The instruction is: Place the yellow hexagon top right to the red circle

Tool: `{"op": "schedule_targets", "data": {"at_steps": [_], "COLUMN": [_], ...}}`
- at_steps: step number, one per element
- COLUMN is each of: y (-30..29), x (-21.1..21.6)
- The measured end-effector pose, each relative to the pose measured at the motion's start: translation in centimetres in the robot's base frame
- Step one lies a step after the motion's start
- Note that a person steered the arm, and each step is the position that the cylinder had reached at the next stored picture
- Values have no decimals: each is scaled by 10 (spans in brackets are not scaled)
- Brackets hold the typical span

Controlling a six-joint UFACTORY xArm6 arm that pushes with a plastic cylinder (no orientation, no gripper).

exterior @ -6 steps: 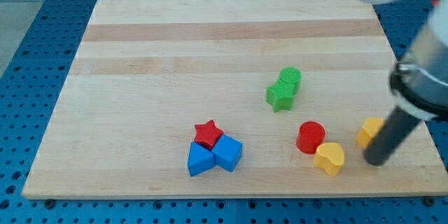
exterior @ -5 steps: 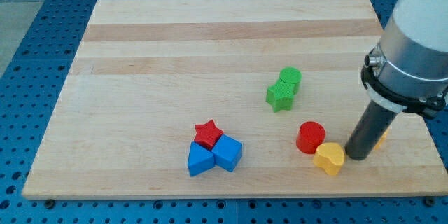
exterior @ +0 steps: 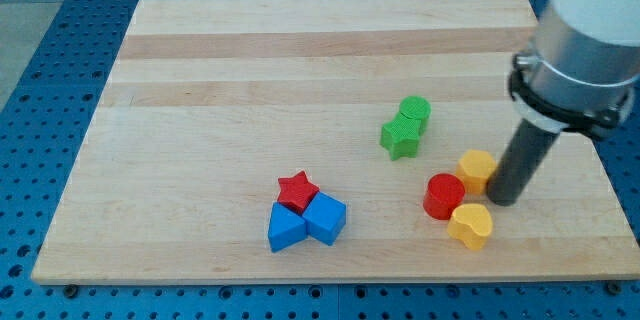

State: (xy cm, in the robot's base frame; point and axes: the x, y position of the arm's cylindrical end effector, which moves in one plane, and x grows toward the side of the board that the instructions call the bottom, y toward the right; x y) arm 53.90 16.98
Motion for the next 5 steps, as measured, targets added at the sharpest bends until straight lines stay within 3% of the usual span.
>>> {"op": "schedule_targets", "data": {"at_steps": [3, 5], "y": [4, 63], "x": [-59, -40]}}
